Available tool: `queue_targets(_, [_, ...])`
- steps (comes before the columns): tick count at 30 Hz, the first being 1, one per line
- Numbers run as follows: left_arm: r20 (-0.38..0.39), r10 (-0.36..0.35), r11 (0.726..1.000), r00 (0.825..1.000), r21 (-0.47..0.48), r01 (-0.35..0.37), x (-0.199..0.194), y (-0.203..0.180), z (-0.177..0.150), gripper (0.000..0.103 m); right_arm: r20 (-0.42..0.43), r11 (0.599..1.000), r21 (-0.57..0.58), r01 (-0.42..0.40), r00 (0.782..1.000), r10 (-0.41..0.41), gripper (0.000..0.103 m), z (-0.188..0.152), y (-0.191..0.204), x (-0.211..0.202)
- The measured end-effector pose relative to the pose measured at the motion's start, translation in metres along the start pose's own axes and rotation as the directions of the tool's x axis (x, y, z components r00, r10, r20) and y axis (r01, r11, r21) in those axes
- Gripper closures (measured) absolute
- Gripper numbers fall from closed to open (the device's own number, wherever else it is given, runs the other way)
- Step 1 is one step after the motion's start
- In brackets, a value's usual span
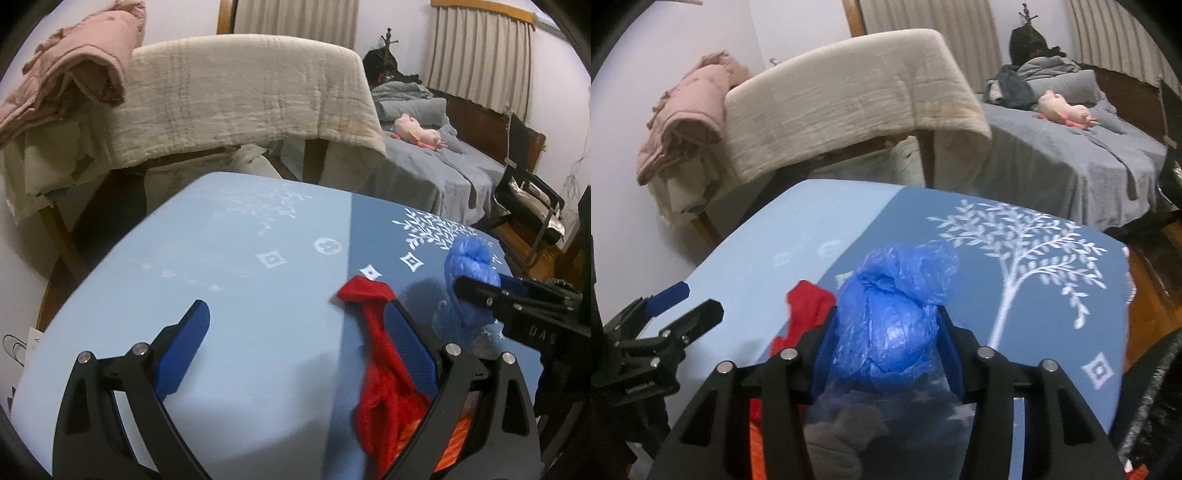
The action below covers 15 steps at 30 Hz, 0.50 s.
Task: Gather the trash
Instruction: 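Grasp the blue plastic bag with the right tool while the left tool grasps the red cloth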
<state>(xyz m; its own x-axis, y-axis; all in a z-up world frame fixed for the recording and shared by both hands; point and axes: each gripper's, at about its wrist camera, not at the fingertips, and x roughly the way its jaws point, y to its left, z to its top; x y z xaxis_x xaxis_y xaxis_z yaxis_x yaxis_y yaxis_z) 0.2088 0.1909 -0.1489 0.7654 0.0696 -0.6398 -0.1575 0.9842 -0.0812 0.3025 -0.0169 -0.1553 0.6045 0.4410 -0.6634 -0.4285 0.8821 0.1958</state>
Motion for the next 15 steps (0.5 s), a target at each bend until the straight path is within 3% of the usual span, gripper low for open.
queue_targets(2, [-0.007, -0.019, 1.0, 1.0, 0.01, 0.019, 0.004, -0.008, 0.0, 0.011, 0.0, 1.0, 0.006, 0.019, 1.0, -0.019, 0.053, -0.001, -0.007, -0.002])
queue_targets(11, [-0.09, -0.096, 0.992, 0.991, 0.071, 0.102, 0.037, -0.042, -0.002, 0.033, -0.002, 0.997, 0.034, 0.063, 0.998, -0.063, 0.053, -0.012, -0.027, -0.014])
queue_targets(15, [-0.144, -0.118, 0.988, 0.983, 0.079, 0.13, 0.052, -0.05, -0.005, 0.049, -0.004, 0.997, 0.045, 0.07, 0.998, -0.069, 0.053, -0.017, -0.031, -0.02])
